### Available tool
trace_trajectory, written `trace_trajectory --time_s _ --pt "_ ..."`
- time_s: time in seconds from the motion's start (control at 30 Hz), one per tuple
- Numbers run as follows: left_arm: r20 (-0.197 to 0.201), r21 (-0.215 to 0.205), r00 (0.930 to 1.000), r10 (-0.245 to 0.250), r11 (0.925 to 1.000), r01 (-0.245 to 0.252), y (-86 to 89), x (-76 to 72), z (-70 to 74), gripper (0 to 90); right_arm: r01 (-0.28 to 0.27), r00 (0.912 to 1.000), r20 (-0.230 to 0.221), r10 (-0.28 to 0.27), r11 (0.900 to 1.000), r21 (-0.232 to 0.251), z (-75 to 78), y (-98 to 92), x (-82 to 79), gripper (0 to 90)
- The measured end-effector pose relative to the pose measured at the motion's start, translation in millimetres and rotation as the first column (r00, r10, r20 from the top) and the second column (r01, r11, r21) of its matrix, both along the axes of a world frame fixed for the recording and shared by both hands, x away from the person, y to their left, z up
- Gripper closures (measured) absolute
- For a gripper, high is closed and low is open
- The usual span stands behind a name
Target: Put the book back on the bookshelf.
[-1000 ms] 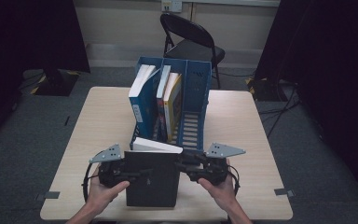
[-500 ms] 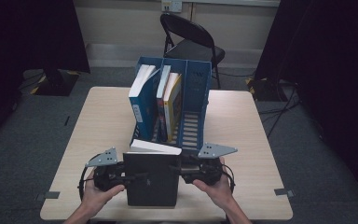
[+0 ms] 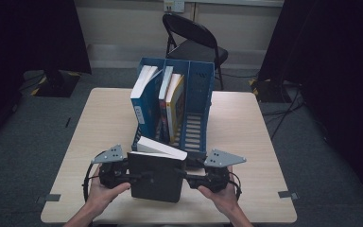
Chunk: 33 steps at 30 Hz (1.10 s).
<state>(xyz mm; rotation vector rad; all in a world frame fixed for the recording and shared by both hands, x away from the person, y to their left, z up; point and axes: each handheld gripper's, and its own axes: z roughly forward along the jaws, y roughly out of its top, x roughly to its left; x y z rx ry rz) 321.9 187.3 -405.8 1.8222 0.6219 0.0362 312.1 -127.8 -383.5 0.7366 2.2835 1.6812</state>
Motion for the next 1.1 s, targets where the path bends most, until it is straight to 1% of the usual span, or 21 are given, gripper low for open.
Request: trace_trajectory --time_s 0.07,0.1,0.17,0.23,0.27,0.3,0.33,0.37,0.4,0.47,0.5,0.53,0.67,0.73,0.8,0.83,0.9,0.93,0.97,1.03,1.1 --pt "0.004 0.001 1.0000 -0.001 1.0000 0.001 1.6 -2.2 -0.9 50.9 -0.011 0.9999 0.003 0.011 1.000 0.001 -0.4 0.9 -1.3 48.2" --pt "-0.003 -0.004 1.0000 0.003 1.0000 -0.003 1.9 -3.9 -1.4 50.6 -0.031 0.9995 -0.009 0.031 0.999 0.016 -0.6 0.6 -1.4 47.7" --pt "0.005 -0.001 1.0000 0.001 1.0000 -0.001 3.2 -6.7 -2.6 50.4 -0.044 0.9989 -0.018 0.044 0.999 0.016 -1.2 1.9 -0.9 45.8" --pt "0.007 0.021 1.0000 0.007 0.9997 -0.007 7.0 -13.3 -3.3 48.9 -0.079 0.9965 -0.028 0.079 0.997 -0.001 -4.3 11.3 -1.0 43.9" --pt "0.007 0.021 1.0000 0.007 0.9997 -0.007 7.0 -13.3 -3.3 48.7 -0.079 0.9965 -0.028 0.079 0.997 -0.001 -4.3 11.3 -1.0 43.9" --pt "0.011 0.033 0.9998 0.020 0.9992 -0.020 10.6 -17.0 -3.6 48.4 -0.101 0.9948 -0.021 0.100 0.995 -0.028 -5.7 20.1 -1.7 41.9" --pt "0.011 0.033 0.9998 0.020 0.9992 -0.020 10.6 -17.0 -3.6 47.4 -0.101 0.9948 -0.021 0.100 0.995 -0.028 -5.7 20.1 -1.7 41.9" --pt "0.004 0.051 0.9984 0.057 0.9971 -0.057 16.4 -18.6 -5.0 47.0 -0.102 0.9947 -0.019 0.101 0.994 -0.039 -5.9 25.8 -0.9 41.4" --pt "0.004 0.051 0.9984 0.057 0.9971 -0.057 16.4 -18.6 -5.0 45.0 -0.102 0.9947 -0.019 0.101 0.994 -0.039 -5.9 25.8 -0.9 41.4" --pt "-0.013 0.067 0.9959 0.089 0.9939 -0.088 26.9 -19.2 -8.5 43.2 -0.105 0.9943 -0.022 0.104 0.994 -0.039 -5.9 26.7 0.8 41.4" --pt "-0.006 0.079 0.9955 0.094 0.9925 -0.094 32.3 -18.9 -11.0 42.3 -0.106 0.9942 -0.022 0.105 0.993 -0.041 -5.9 26.8 0.9 41.6" --pt "-0.027 0.081 0.9909 0.132 0.9882 -0.130 39.4 -18.0 -15.4 40.8 -0.103 0.9945 -0.022 0.102 0.994 -0.044 -5.7 27.2 1.6 42.0" --pt "-0.027 0.096 0.9899 0.139 0.9860 -0.136 38.7 -16.5 -19.0 34.4 -0.107 0.9941 -0.025 0.106 0.993 -0.052 -5.6 28.8 3.7 41.9" --pt "-0.043 0.100 0.9906 0.130 0.9871 -0.125 36.7 -13.8 -22.2 32.2 -0.116 0.9931 -0.026 0.114 0.992 -0.059 -5.1 31.2 4.9 41.7" --pt "-0.041 0.116 0.9916 0.122 0.9863 -0.117 34.4 -12.8 -24.4 33.3 -0.123 0.9922 -0.027 0.122 0.990 -0.070 -4.2 33.3 6.2 41.8" --pt "-0.053 0.110 0.9901 0.130 0.9862 -0.124 32.4 -10.7 -26.2 33.1 -0.127 0.9916 -0.034 0.125 0.989 -0.071 -3.6 34.1 7.9 43.5" --pt "-0.055 0.114 0.9893 0.135 0.9851 -0.129 31.3 -8.9 -27.1 34.1 -0.128 0.9912 -0.043 0.125 0.989 -0.073 -2.8 34.2 8.8 44.7" --pt "-0.061 0.111 0.9892 0.134 0.9858 -0.127 29.8 -7.1 -28.2 33.5 -0.128 0.9911 -0.046 0.125 0.988 -0.080 -1.9 34.4 9.2 46.2" --pt "-0.069 0.110 0.9909 0.115 0.9881 -0.107 25.3 -5.1 -29.1 33.3 -0.142 0.9892 -0.047 0.139 0.986 -0.085 -1.5 35.1 9.6 47.9" --pt "-0.063 0.117 0.9926 0.104 0.9885 -0.096 19.4 -6.0 -29.0 34.0 -0.148 0.9885 -0.047 0.144 0.985 -0.090 -0.7 36.4 9.9 47.6" --pt "-0.053 0.124 0.9925 0.111 0.9868 -0.103 16.6 -6.9 -28.8 31.7 -0.150 0.9881 -0.047 0.146 0.985 -0.087 -0.6 37.2 10.5 47.2"
